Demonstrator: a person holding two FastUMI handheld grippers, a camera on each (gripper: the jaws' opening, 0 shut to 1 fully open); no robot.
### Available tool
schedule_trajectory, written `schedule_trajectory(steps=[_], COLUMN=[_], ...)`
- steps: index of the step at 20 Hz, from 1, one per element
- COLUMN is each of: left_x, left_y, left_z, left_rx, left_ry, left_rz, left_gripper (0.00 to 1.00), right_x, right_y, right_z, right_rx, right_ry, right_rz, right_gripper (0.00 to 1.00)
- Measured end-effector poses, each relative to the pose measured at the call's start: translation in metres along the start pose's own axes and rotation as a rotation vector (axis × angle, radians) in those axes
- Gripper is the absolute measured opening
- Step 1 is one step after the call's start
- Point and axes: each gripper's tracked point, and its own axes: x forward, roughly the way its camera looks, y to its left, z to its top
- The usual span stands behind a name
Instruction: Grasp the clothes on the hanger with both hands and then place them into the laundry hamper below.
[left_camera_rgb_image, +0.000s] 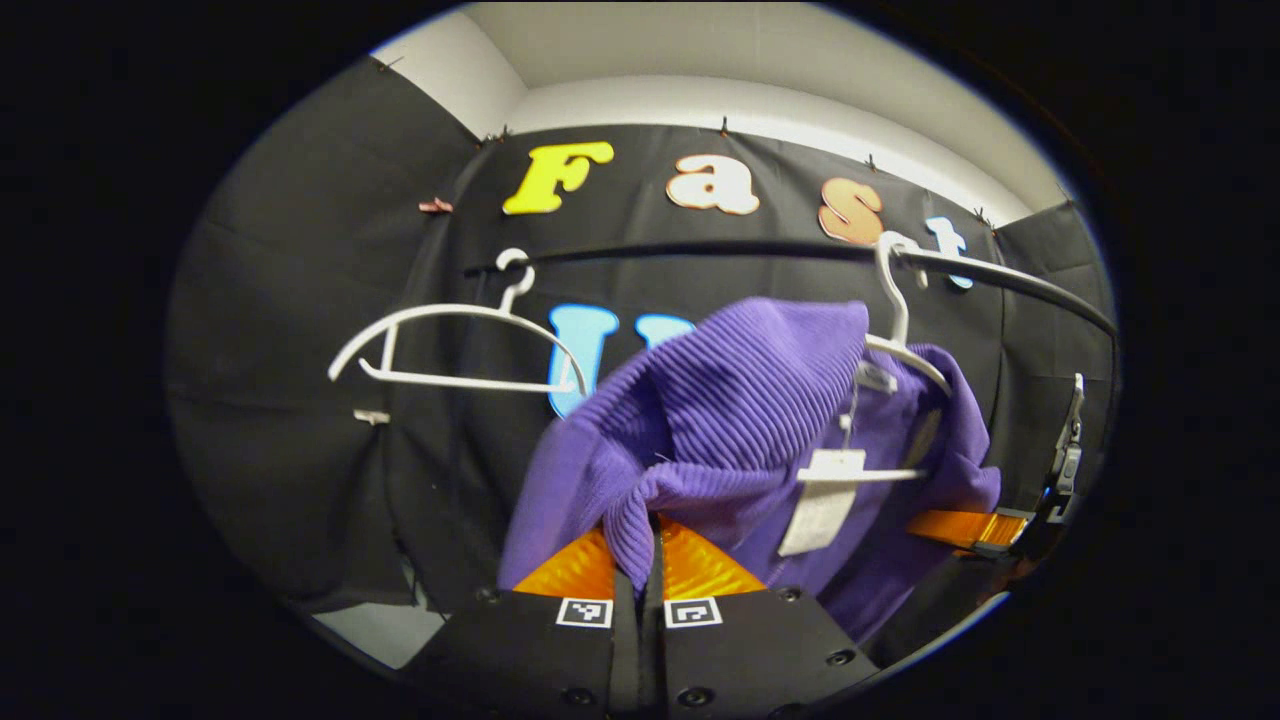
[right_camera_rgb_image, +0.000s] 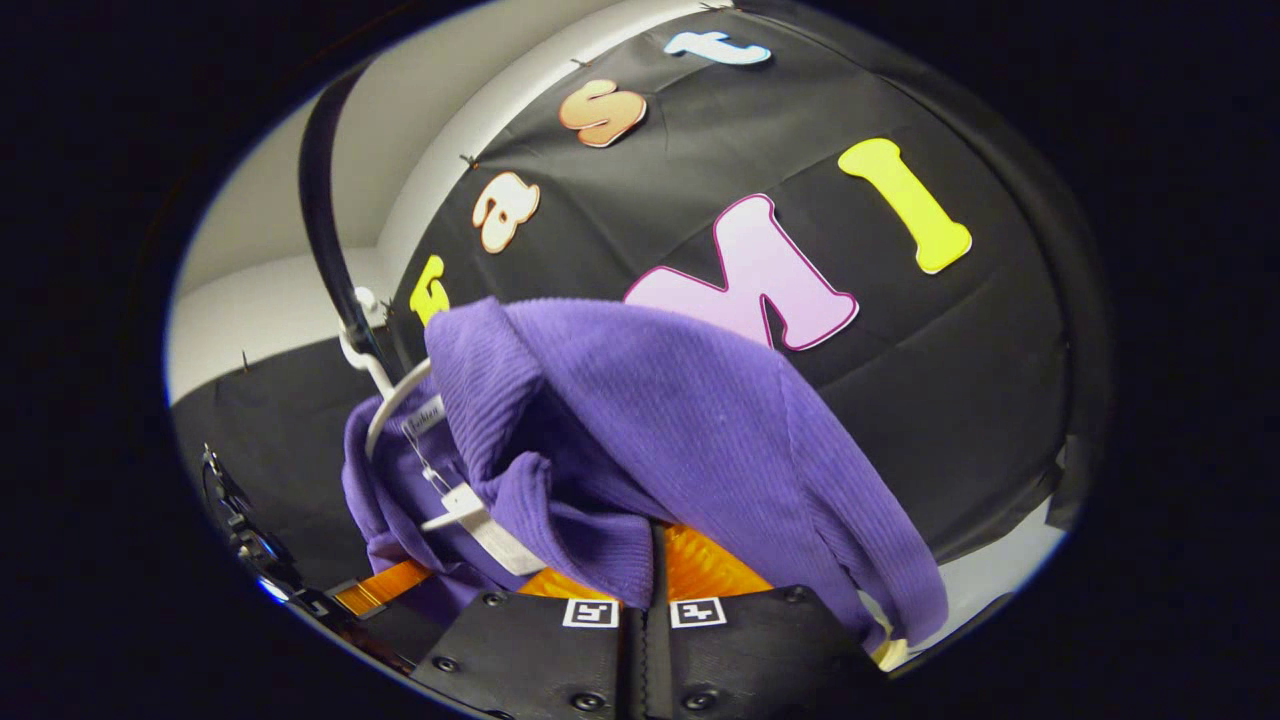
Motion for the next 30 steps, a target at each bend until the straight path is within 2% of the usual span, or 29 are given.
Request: schedule_trajectory(steps=[2,4,7,11,15,19,23,30], left_x=[0.003,0.006,0.016,0.03,0.056,0.088,0.097,0.104], left_y=[0.017,0.03,0.036,0.047,0.054,0.062,0.048,0.04], left_z=[0.018,0.031,0.044,0.069,0.088,0.065,0.034,-0.018], left_rx=[0.008,0.032,0.075,0.126,0.133,0.076,0.079,-0.017], left_ry=[-0.044,-0.079,-0.117,-0.179,-0.207,-0.127,-0.081,0.007], left_rz=[0.05,0.083,0.098,0.114,0.093,0.029,-0.027,-0.074], left_gripper=[0.05,0.05,0.03,0.03,0.03,0.04,0.05,0.05], right_x=[-0.004,-0.004,0.004,0.004,0.014,0.015,0.021,0.038], right_y=[0.0,0.008,0.01,0.022,0.025,0.034,0.01,-0.048], right_z=[0.015,0.027,0.044,0.075,0.097,0.133,0.147,0.153], right_rx=[0.07,0.182,0.375,0.548,0.679,0.811,0.871,0.911], right_ry=[-0.018,-0.009,0.023,0.07,0.106,0.099,0.059,-0.004], right_rz=[0.047,0.13,0.236,0.369,0.448,0.574,0.57,0.471], right_gripper=[0.04,0.04,0.04,0.04,0.04,0.04,0.04,0.03])
